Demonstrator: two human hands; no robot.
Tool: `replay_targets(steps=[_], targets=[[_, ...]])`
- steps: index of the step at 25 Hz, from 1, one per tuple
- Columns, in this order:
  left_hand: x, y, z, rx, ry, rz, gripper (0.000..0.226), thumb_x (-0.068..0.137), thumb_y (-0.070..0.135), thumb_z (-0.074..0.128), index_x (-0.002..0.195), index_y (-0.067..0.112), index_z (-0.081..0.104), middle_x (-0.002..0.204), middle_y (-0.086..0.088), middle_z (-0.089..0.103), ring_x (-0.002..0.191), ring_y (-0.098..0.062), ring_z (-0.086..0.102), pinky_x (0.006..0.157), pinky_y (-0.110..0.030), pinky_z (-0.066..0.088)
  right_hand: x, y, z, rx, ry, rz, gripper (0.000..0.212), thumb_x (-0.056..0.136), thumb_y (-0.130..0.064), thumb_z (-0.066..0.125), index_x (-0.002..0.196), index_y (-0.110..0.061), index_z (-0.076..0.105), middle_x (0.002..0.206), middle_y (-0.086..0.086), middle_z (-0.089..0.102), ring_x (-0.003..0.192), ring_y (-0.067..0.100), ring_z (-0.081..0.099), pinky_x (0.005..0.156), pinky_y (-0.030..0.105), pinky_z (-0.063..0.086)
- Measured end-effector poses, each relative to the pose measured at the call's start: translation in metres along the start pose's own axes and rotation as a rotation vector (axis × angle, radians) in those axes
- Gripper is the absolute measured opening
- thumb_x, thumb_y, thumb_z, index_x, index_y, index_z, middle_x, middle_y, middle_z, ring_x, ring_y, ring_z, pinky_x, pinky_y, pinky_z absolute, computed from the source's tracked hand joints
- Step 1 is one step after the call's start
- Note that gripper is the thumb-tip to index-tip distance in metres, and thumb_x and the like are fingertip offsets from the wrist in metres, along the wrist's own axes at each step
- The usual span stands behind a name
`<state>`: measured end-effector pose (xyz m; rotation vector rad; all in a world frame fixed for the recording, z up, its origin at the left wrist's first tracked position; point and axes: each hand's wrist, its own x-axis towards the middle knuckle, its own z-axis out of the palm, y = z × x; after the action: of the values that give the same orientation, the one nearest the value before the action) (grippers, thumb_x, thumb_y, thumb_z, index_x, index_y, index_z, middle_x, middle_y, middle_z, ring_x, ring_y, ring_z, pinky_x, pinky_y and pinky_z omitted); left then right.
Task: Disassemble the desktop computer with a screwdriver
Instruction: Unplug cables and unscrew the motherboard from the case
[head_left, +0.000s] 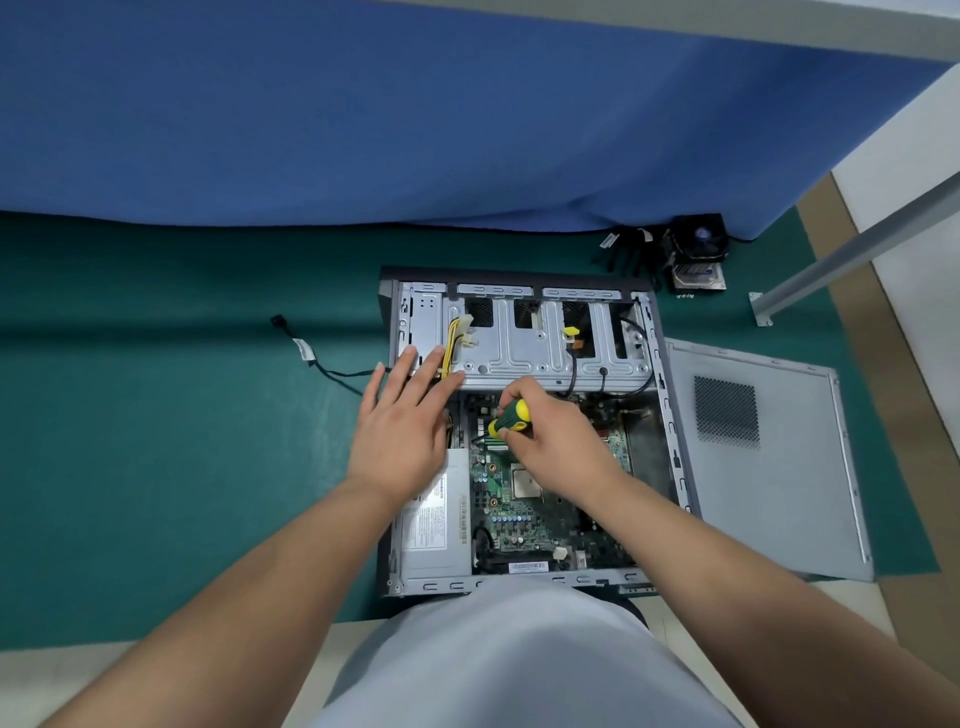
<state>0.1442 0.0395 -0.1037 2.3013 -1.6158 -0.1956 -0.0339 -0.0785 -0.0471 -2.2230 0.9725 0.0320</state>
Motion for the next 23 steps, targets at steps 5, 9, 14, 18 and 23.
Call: replay_targets(steps=[5,9,14,18,23], targets=[[0.0,0.0,-0.002,-0.011,0.011,0.002,0.056,0.095,0.021,0.055,0.149,0.033,0.046,0.167,0.005,0.029,0.157,-0.024,0.015,0.128,-0.05,0.008,0.002,-0.004,0.001,-0.01,0.003,0.004,0.035,0.096,-0.022,0.066,0.106,-0.04,0.038,0.065,-0.001,0.062,0.049,0.014,0.055,0.048,0.034,0.045],[0.0,0.001,-0.002,-0.006,0.007,0.003,0.056,0.095,0.021,0.055,0.149,0.033,0.046,0.167,0.005,0.029,0.157,-0.025,0.016,0.127,-0.051,0.01,-0.001,-0.005,0.003,-0.05,0.005,-0.021,0.035,0.095,-0.021,0.067,0.106,-0.039,0.039,0.063,-0.004,0.059,0.048,0.01,0.053,0.047,0.03,0.041],[0.0,0.0,-0.001,-0.01,0.012,0.001,0.055,0.096,0.021,0.054,0.149,0.032,0.046,0.166,0.004,0.03,0.157,-0.025,0.016,0.127,-0.051,0.012,0.001,-0.003,0.003,-0.034,0.018,-0.022,0.035,0.094,-0.019,0.069,0.106,-0.039,0.042,0.068,-0.002,0.06,0.053,0.013,0.055,0.051,0.031,0.045],[0.0,0.001,-0.001,-0.002,0.009,0.002,0.056,0.095,0.022,0.054,0.149,0.033,0.046,0.167,0.005,0.029,0.157,-0.024,0.015,0.127,-0.051,0.011,0.006,-0.003,0.001,-0.056,-0.017,-0.053,0.034,0.094,-0.022,0.069,0.107,-0.038,0.042,0.068,0.001,0.061,0.055,0.017,0.057,0.053,0.034,0.048],[0.001,0.0,-0.001,-0.004,0.01,-0.001,0.057,0.094,0.022,0.055,0.149,0.034,0.045,0.167,0.005,0.028,0.157,-0.025,0.015,0.128,-0.049,0.009,0.013,-0.012,-0.004,-0.219,-0.03,-0.07,0.029,0.093,-0.035,0.068,0.107,-0.032,0.043,0.061,-0.004,0.053,0.054,0.015,0.054,0.048,0.027,0.035]])
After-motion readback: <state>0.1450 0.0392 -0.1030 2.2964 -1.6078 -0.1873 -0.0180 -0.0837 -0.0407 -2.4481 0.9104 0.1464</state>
